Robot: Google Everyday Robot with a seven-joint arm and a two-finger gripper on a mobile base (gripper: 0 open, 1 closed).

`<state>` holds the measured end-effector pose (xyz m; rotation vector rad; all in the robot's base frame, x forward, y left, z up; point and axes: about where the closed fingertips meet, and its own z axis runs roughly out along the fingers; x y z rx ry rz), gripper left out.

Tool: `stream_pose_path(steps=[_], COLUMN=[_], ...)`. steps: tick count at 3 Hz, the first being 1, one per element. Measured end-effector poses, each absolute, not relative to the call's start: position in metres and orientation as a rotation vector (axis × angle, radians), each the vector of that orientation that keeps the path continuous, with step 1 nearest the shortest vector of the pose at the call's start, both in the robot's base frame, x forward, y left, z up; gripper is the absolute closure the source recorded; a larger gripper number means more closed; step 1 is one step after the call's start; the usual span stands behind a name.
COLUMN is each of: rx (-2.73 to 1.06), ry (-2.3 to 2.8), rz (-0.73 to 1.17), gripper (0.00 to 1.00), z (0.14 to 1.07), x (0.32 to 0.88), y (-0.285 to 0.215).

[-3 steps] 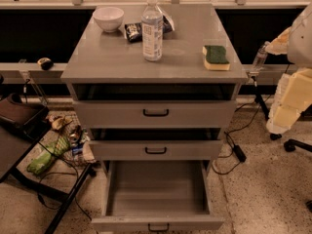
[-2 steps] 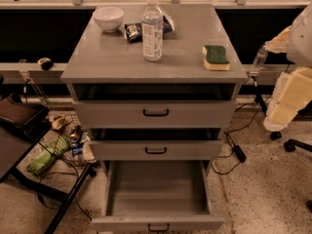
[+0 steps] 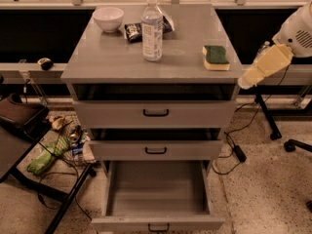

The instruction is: Place sponge into bottom drawer

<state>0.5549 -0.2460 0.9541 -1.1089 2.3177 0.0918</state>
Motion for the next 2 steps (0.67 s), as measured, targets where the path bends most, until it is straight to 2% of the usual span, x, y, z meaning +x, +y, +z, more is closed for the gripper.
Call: stream_pose_path(steps=[2], rx=[-0.607], ry=[2.419], rz=[0.213], gripper=[0.00], z=[0.925], x=[0.651], y=[-0.263])
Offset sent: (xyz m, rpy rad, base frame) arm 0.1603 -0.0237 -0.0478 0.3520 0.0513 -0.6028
